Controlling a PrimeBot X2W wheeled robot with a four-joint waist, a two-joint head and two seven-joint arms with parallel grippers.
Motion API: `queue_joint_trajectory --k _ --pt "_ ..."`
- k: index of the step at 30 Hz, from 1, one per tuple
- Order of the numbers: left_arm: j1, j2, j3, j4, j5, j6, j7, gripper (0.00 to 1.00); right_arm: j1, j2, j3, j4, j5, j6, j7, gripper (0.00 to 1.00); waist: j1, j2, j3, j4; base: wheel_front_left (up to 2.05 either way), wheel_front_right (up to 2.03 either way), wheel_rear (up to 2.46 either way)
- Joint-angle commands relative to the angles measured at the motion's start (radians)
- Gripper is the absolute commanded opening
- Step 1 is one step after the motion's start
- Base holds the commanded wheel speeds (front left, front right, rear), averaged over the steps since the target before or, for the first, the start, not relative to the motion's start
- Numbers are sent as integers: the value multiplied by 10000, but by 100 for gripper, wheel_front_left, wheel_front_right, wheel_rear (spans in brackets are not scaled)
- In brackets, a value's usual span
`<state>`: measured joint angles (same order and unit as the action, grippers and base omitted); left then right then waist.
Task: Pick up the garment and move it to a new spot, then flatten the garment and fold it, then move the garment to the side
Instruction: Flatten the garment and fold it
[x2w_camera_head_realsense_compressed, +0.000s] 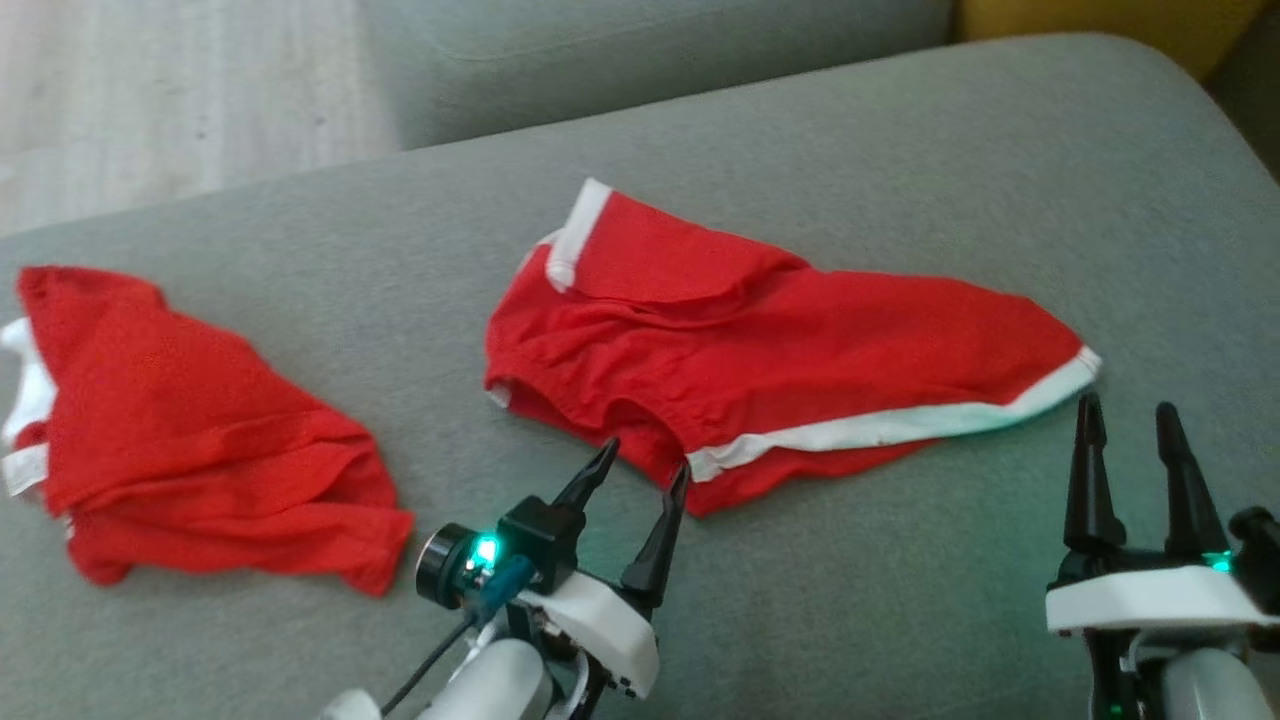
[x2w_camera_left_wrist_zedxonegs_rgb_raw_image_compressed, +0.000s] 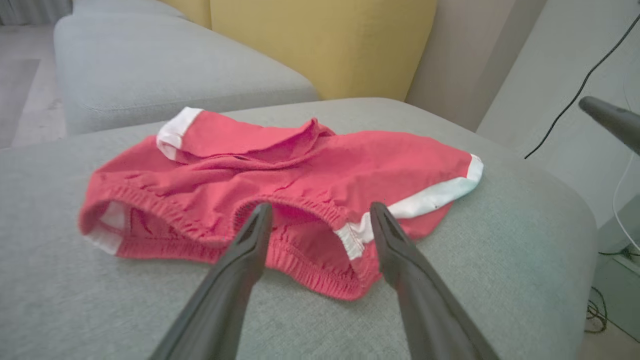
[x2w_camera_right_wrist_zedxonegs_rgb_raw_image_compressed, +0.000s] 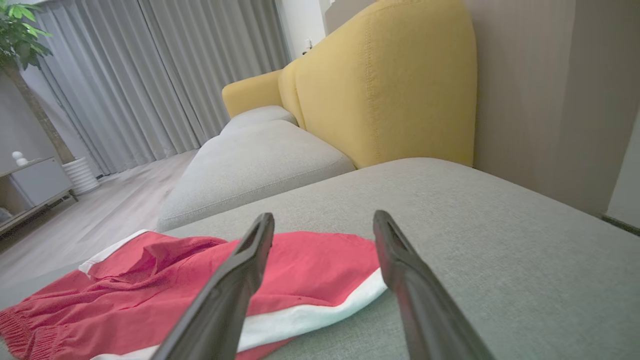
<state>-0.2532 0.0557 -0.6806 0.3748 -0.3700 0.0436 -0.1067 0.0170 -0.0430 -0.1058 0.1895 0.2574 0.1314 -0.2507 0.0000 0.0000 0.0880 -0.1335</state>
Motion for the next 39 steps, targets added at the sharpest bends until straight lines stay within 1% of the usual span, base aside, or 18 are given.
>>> queue_joint_trajectory --k 1,6,13,19,21,22,23,24,26,30,35,39 --pt "-565 -51 105 -33 -179 28 103 100 -454 -72 236 -378 89 -7 -109 100 0 0 181 -329 0 0 0" --pt "-821 -53 -255 420 -661 -14 318 100 -577 -72 306 -405 216 -7 -110 100 0 0 369 -739 0 0 0" --pt "-1310 -54 -397 1126 -827 121 422 100 -690 -72 642 -598 420 -7 -110 100 0 0 770 -1285 0 0 0" --pt "-1662 -54 -411 1484 -853 161 377 100 -753 -72 610 -576 507 -7 -110 100 0 0 1000 -1529 0 0 0" --pt "-1731 -54 -463 1576 -924 51 388 100 -763 -72 572 -566 548 -7 -110 100 0 0 1031 -1568 0 0 0" --pt "-1749 -54 -515 1599 -978 -24 418 65 -767 -72 554 -558 562 -7 -110 100 0 0 1040 -1580 0 0 0" --pt "-1765 -54 -553 1597 -1031 -81 406 17 -772 -72 540 -548 571 -7 -110 100 0 0 1045 -1584 0 0 0" --pt "-1784 -54 -579 1590 -1058 -99 360 0 -776 -72 530 -536 576 -7 -110 100 0 0 1042 -1585 0 0 0" --pt "-1805 -54 -620 1555 -1080 -92 205 0 -790 -72 506 -495 570 -7 -110 100 0 0 1009 -1570 0 0 0" --pt "-1644 -54 -667 1449 -1111 54 -168 0 -787 -72 430 -382 535 -7 -110 100 0 0 811 -1426 0 0 0" --pt "-1240 207 -841 1105 -926 214 -469 0 -684 -72 319 -208 410 -7 -110 100 0 0 424 -902 0 0 0" --pt "-1014 477 -849 750 -921 343 -362 0 -601 -72 199 366 168 -7 -110 100 0 0 208 -458 0 0 0"
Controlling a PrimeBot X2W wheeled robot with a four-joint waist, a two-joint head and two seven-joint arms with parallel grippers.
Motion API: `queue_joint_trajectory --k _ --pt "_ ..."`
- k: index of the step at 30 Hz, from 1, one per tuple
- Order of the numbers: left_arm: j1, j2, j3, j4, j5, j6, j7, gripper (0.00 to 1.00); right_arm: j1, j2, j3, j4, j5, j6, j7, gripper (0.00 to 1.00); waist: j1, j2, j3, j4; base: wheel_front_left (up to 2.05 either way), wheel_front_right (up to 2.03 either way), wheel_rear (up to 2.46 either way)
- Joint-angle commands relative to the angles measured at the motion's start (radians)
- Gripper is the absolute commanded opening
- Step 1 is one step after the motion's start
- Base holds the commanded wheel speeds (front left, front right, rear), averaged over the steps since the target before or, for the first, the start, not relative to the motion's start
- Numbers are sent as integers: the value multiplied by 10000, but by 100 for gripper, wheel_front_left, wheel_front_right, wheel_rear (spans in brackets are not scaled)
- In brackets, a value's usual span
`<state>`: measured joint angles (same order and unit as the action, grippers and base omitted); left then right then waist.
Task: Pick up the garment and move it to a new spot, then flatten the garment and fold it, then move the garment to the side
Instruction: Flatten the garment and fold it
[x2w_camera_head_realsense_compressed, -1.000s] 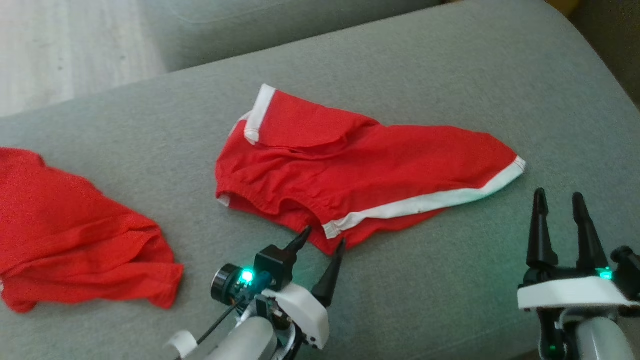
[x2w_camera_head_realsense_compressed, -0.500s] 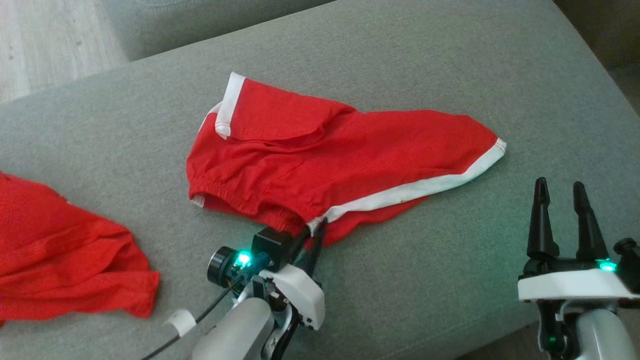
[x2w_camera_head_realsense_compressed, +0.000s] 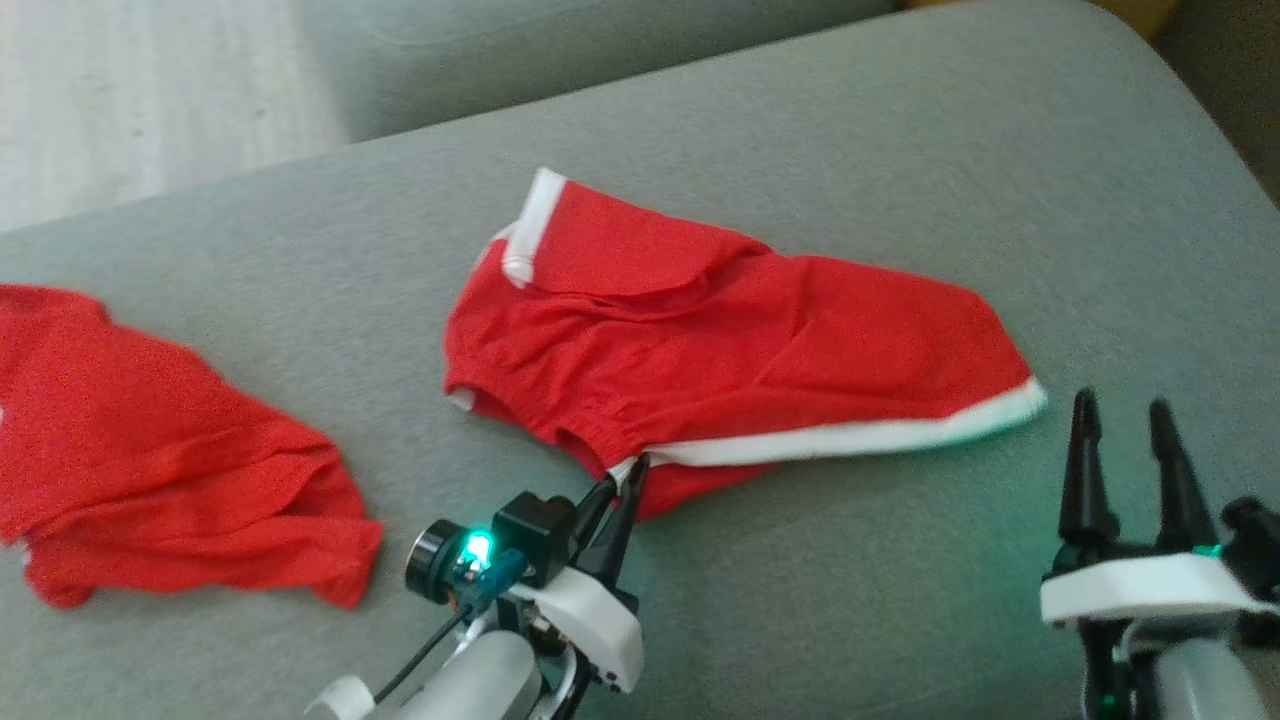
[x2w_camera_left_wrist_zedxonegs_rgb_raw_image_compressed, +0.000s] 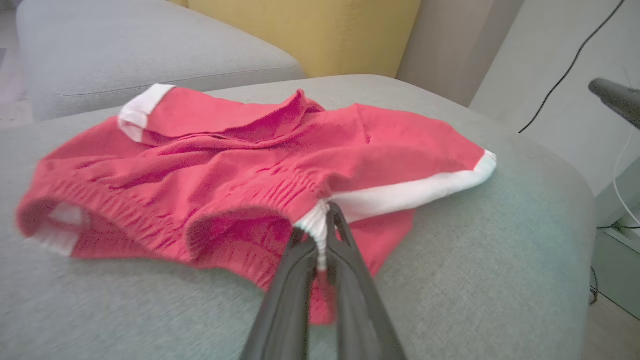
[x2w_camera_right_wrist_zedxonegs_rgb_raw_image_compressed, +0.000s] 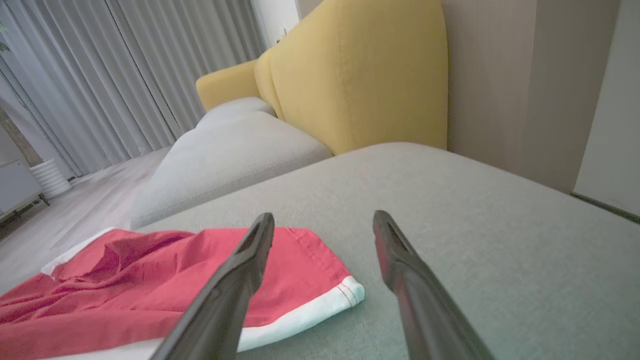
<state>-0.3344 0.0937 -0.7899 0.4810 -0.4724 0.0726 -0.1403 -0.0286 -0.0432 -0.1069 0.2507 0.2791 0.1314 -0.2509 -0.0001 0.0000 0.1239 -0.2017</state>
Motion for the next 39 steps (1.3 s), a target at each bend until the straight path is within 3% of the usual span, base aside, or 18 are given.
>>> queue_joint_trajectory --k 1,9,20,39 --pt "-160 159 269 -414 92 111 10 0 -149 -70 242 51 -36 -7 -108 100 1 0 -185 325 0 0 0" --pt "-33 452 257 -1177 173 432 232 0 -803 -70 -41 2581 -733 -7 401 100 1 0 -227 1046 0 0 0" --pt "-86 472 67 -1553 231 545 411 0 -1970 -70 -55 4796 -1394 -7 584 100 1 0 14 1288 0 0 0" --pt "174 591 22 -1400 2 651 349 0 -1876 -70 553 5410 -1384 -7 343 100 1 0 -458 901 0 0 0"
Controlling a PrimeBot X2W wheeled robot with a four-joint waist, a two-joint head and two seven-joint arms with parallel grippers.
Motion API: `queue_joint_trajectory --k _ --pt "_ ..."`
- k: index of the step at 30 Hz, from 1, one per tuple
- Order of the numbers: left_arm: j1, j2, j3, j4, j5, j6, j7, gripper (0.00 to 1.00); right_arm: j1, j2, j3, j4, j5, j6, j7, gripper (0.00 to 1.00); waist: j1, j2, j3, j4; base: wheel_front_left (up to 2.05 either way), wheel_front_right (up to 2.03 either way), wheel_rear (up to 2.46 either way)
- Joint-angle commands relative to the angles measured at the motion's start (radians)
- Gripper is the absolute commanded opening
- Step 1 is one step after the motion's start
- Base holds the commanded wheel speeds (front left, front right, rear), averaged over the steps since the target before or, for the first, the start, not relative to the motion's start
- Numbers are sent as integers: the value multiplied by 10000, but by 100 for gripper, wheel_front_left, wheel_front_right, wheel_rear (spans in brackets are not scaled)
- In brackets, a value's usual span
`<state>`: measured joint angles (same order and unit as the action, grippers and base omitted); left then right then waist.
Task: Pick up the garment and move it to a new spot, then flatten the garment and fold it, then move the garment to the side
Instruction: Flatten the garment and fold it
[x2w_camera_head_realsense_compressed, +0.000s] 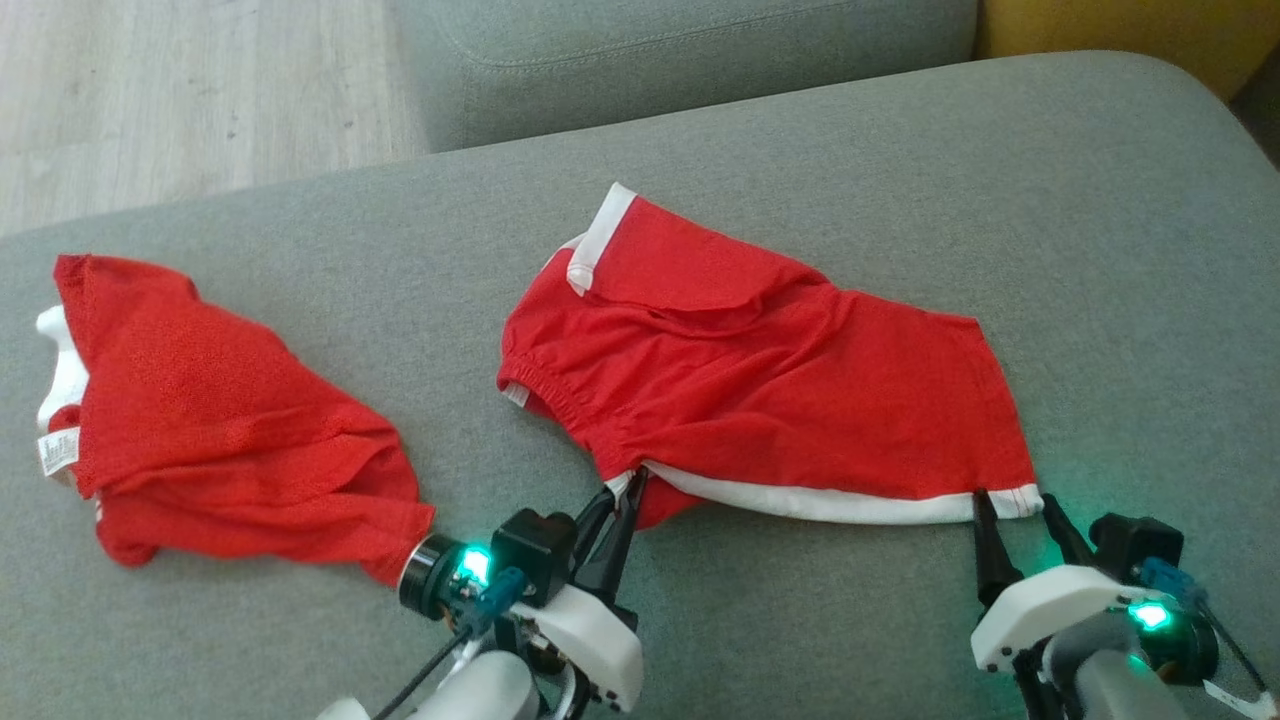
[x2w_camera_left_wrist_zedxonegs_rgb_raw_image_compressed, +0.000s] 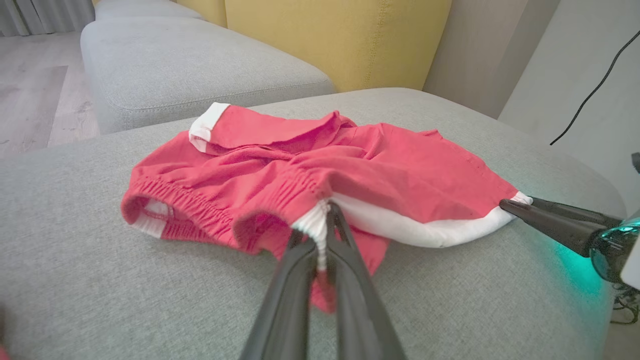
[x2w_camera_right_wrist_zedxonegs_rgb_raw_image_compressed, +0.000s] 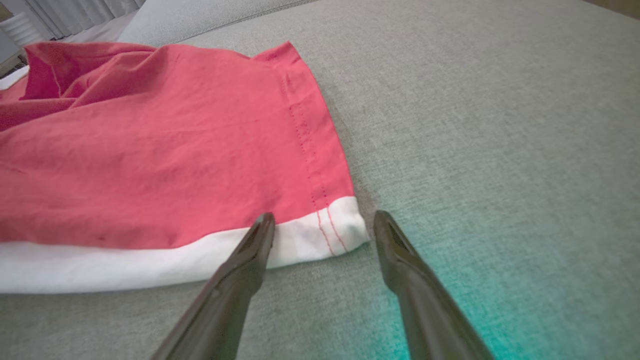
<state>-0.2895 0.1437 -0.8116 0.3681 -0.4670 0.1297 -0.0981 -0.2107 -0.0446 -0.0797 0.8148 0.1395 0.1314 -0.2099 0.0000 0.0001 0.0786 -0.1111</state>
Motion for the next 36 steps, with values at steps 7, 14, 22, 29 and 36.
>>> queue_joint_trajectory --k 7,14,22,29,36 --pt "-287 121 143 -287 -66 98 17 0 -24 -56 414 -380 144 -7 -69 100 0 -1 21 -38 0 0 0" --pt "-316 207 107 -296 -100 110 77 0 -61 -56 639 -590 349 -7 -154 0 0 -1 44 -42 0 0 0" --pt "-553 483 123 -366 -41 83 140 0 -91 -56 871 -1743 757 -7 -347 0 0 -1 -175 -81 0 0 0" --pt "-1452 948 205 -597 35 -314 572 0 -362 -56 1216 -3497 1265 -7 -50 0 0 -1 -548 28 0 0 0" --pt "-3909 1727 548 -972 350 -1087 1469 0 -1487 -56 1355 -5650 1639 -7 970 0 0 -1 -964 152 0 0 0"
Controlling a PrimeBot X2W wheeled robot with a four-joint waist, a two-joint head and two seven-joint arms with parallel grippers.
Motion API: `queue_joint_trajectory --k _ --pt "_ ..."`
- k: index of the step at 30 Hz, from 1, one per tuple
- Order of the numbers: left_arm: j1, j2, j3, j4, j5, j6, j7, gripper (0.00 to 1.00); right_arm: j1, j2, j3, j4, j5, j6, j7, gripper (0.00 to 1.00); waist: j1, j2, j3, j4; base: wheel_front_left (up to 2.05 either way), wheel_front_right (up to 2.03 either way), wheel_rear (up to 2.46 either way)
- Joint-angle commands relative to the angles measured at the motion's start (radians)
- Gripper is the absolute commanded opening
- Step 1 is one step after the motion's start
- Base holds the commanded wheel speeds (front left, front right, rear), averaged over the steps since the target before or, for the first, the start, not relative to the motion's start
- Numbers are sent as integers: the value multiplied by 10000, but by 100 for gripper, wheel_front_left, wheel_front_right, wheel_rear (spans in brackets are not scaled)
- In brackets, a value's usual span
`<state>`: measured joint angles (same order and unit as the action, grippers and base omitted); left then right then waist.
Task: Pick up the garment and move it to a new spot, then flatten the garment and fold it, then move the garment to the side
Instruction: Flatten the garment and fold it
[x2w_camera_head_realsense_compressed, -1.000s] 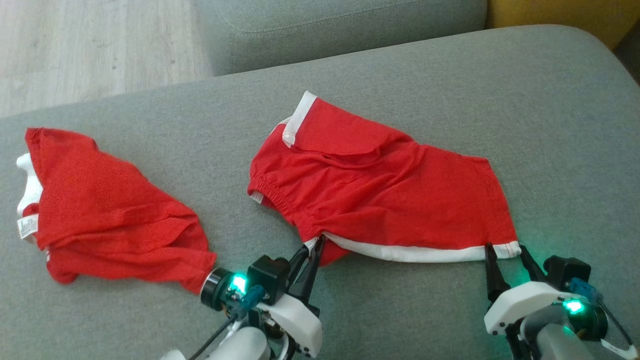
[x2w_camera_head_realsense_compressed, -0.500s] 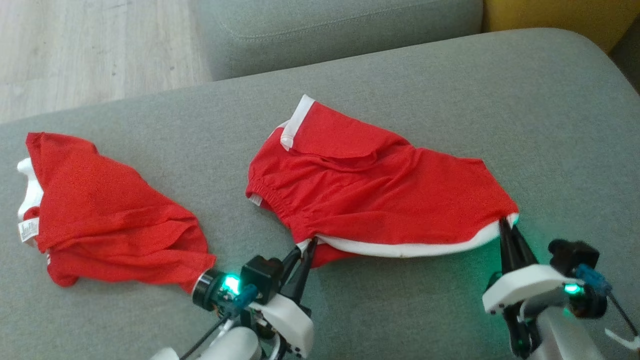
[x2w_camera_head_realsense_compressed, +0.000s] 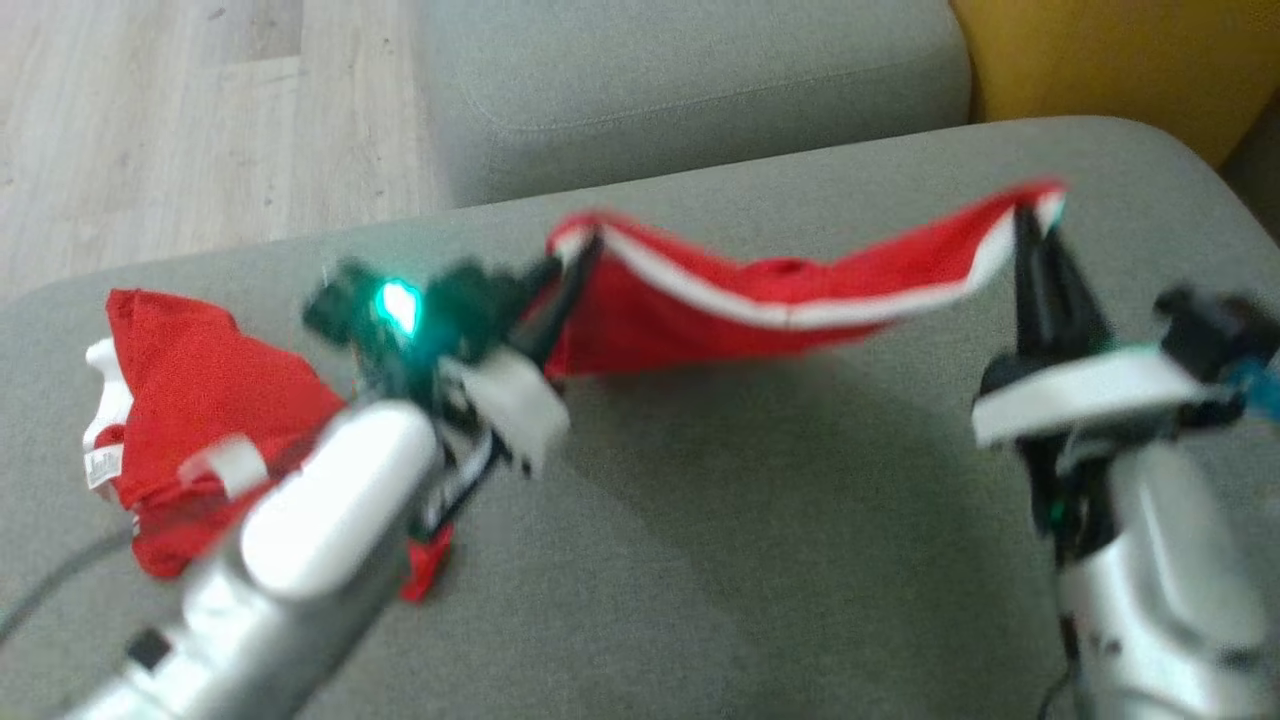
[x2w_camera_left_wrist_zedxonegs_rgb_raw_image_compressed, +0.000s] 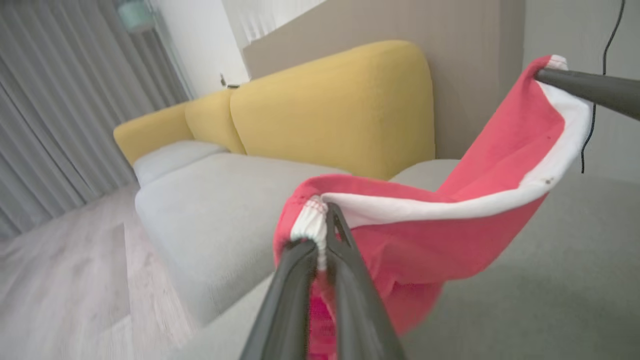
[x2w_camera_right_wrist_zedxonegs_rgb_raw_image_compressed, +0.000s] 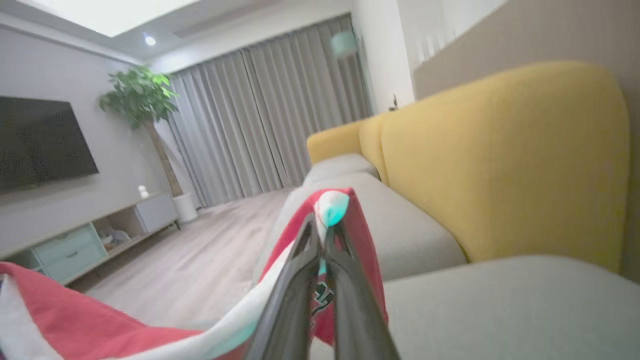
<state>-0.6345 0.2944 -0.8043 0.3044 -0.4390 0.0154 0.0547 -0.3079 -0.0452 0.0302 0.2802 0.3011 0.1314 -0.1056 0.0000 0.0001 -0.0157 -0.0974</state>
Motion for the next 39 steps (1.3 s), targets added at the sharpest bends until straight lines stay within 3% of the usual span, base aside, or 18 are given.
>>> queue_joint_trajectory --k 1,9,21,31,39 --pt "-835 271 515 -332 72 -93 89 0 -740 -51 201 -478 109 -7 100 0 0 -1 -61 22 0 0 0" --pt "-3859 316 844 742 -5 -1020 775 0 -2645 -51 -136 -1265 -57 -7 961 0 0 -1 -430 -124 0 0 0" --pt "-5682 -151 680 2215 -488 -1376 785 0 -2455 -51 -466 -1533 -396 -7 1781 0 0 -1 -747 -350 0 0 0" --pt "-5495 -128 422 2673 -909 -1432 418 0 -2233 -51 -783 -1835 -931 -7 1809 0 0 -1 -742 -334 0 0 0" --pt "-3498 154 844 1311 -2325 -1329 582 0 -1496 -292 -829 -2912 -1188 -7 2504 0 0 -1 -725 -184 0 0 0"
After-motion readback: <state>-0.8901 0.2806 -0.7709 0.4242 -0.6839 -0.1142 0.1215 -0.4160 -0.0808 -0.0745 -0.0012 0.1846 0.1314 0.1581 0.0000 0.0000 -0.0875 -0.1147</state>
